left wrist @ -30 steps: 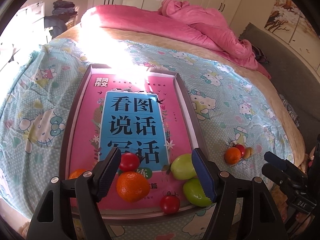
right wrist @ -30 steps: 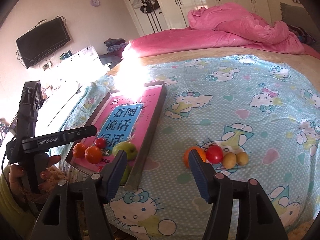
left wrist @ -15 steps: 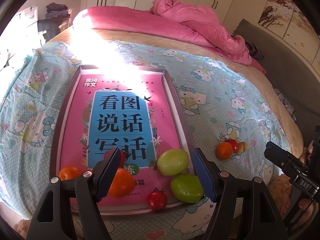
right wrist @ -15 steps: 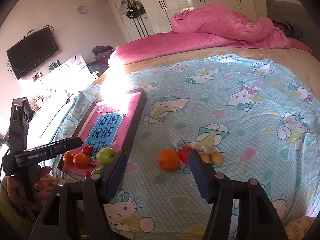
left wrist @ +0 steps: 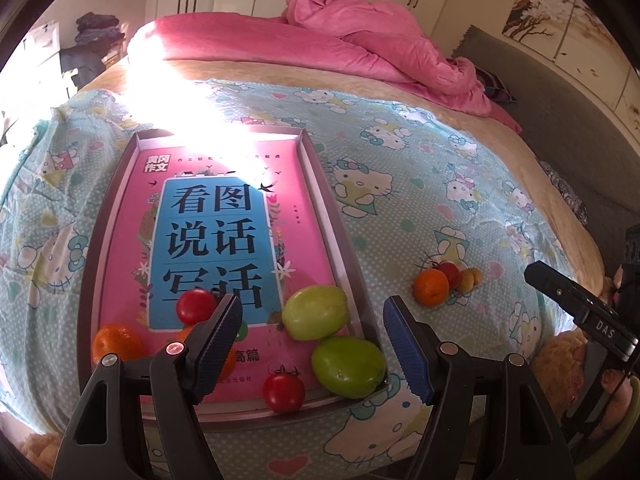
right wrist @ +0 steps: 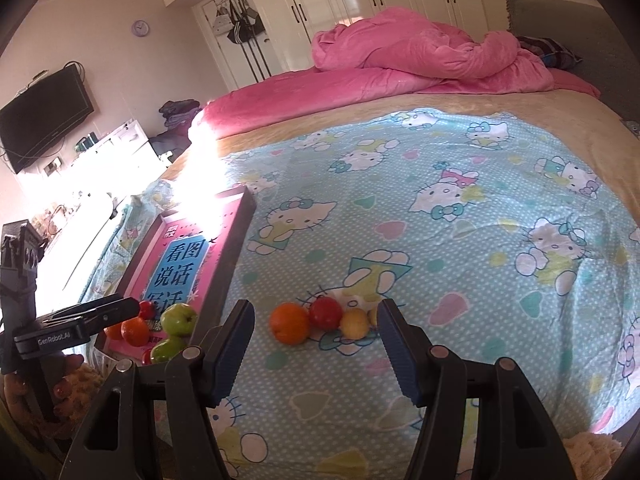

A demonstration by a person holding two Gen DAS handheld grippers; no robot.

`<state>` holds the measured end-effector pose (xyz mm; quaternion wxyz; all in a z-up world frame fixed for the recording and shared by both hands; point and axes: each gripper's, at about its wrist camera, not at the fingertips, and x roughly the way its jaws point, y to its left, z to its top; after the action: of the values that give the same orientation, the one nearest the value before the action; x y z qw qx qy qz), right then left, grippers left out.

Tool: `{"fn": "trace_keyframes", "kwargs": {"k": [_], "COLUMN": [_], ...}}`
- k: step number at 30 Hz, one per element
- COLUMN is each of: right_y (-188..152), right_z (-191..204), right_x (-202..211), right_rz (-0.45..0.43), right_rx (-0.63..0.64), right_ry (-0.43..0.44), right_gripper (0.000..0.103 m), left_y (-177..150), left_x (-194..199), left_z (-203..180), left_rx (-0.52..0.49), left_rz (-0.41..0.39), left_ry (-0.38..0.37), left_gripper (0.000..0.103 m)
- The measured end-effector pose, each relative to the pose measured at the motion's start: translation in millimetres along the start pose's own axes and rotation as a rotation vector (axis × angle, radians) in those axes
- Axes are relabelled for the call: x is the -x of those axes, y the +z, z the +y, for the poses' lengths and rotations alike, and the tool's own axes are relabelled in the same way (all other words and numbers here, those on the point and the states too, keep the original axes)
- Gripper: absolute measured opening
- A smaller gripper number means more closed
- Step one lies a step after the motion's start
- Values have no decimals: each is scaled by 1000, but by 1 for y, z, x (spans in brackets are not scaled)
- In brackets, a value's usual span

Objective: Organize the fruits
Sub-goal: 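Withdraw both open tools from the book toward the fruits on the sheet, then move the left tool onto the orange while the right tool straddles a small yellow fruit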

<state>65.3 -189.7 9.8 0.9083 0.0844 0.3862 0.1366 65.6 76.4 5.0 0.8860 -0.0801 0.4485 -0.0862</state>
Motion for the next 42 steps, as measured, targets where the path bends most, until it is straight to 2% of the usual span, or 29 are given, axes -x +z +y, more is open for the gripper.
{"fn": "trace_keyframes", "kwargs": {"k": [8,15,16,20,26,38,42], "right_y": [-3,-11,-12,-16,-18,-19,-18], "right_z": [-25,-23,-22,-17,-13,-16,-17], "right_x": [-10,-24,-27,-39,-55,-75,-81], "right_rz": [43,90,97,135,178,211,220], "right_rx": [-91,-69,-63,-28,-4,8,8], "right_ry": [-32,-18,-17,-7,-2,-36,-37], "right_gripper": [63,63,62,47,33,30,30], "left_y": [-6,-11,-11,-9,-1,3,6], "left_x": [-6,-21,-23,-31,-43,-72,-87], "left_z": [-28,-63,-66,-75,-82,-108,-111], "left_rx": [-55,-138,-146,-159,-156,-228,-219], "left_rz": [26,66,71,87,104,161,209], "left_ry": [-41,-75,-77,-87,-95,-93,-115], "left_gripper": [75,75,75,75,75,75,74]}}
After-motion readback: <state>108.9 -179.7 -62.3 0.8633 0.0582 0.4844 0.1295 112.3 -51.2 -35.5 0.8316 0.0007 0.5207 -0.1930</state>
